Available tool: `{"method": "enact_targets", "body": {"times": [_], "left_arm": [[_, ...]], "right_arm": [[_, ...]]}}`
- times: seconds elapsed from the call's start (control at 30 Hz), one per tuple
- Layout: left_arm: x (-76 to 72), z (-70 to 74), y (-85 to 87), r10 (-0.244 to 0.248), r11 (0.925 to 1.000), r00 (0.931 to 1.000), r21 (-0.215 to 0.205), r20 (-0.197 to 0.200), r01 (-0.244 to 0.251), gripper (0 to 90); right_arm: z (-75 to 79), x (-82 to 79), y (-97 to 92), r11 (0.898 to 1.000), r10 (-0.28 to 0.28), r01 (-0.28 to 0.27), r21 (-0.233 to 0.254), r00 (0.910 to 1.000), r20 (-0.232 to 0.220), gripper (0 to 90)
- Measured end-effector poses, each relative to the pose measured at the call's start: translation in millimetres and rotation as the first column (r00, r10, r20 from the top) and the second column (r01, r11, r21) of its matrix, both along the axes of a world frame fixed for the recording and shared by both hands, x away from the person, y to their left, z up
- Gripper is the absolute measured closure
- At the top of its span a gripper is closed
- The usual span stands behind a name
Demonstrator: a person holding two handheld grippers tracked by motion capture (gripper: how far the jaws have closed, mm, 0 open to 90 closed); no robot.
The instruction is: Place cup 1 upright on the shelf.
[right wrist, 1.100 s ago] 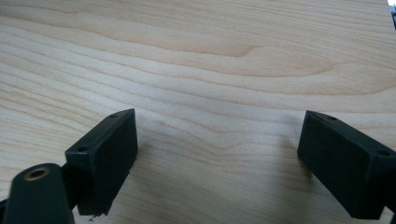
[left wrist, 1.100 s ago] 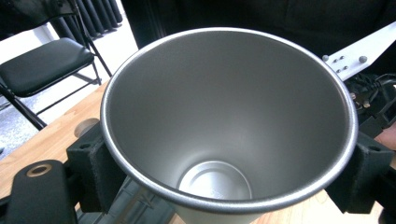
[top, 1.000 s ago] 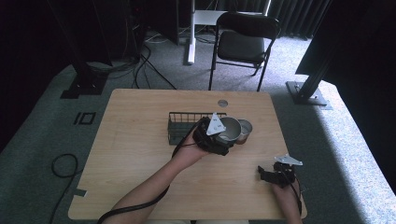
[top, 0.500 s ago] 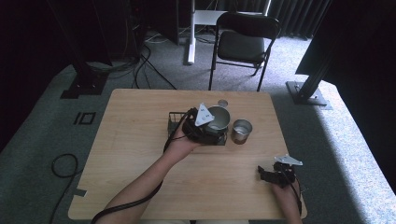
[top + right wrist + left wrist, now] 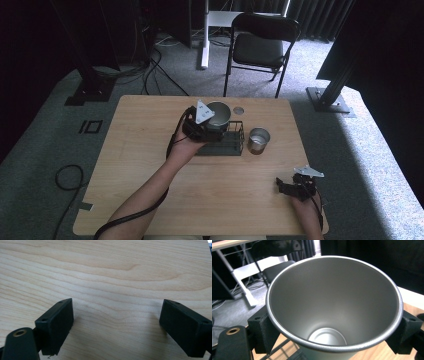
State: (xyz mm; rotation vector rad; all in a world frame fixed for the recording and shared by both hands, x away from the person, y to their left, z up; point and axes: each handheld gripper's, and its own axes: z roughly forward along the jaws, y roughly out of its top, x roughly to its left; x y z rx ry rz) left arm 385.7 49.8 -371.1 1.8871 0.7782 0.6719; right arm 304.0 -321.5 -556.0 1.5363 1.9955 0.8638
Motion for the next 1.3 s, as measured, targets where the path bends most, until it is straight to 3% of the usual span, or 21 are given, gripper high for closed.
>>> {"method": "enact_targets", "body": {"times": [0.23, 0.47, 0.57, 0.8, 1.07, 1.3], "left_arm": [[11.7, -5.1, 12.1, 0.103, 0.9943, 0.9946, -0.025, -0.011, -0.104, 14.9], [19.8, -17.6, 21.3, 0.195, 0.9805, 0.9803, -0.017, -0.033, -0.196, 15.0], [23.4, -23.3, 25.1, 0.214, 0.9764, 0.9756, -0.020, -0.052, -0.215, 15.0], [28.8, -39.5, 24.6, 0.221, 0.9748, 0.9729, -0.015, -0.067, -0.223, 15.0], [34.4, -59.4, 29.1, 0.265, 0.9630, 0.9589, -0.022, -0.101, -0.269, 15.0], [35.9, -68.8, 30.8, 0.281, 0.9589, 0.9528, -0.008, -0.115, -0.284, 15.0]], "right_arm": [[0.1, 0.0, 0.1, 1.000, -0.001, 0.001, 0.000, 1.0000, 0.000, 11.7], [0.1, -0.1, 0.1, 1.000, 0.000, 0.000, -0.001, 1.0000, 0.000, 11.7], [0.1, -0.1, 0.1, 1.000, 0.000, 0.000, 0.000, 1.0000, 0.000, 11.7], [0.1, -0.1, 0.1, 1.000, 0.000, 0.000, 0.000, 1.0000, 0.000, 11.7], [0.1, -0.1, 0.2, 1.000, -0.001, 0.001, 0.001, 1.0000, -0.001, 11.7], [0.1, -0.1, 0.2, 1.000, -0.001, 0.001, 0.000, 1.0000, -0.001, 11.7]]}}
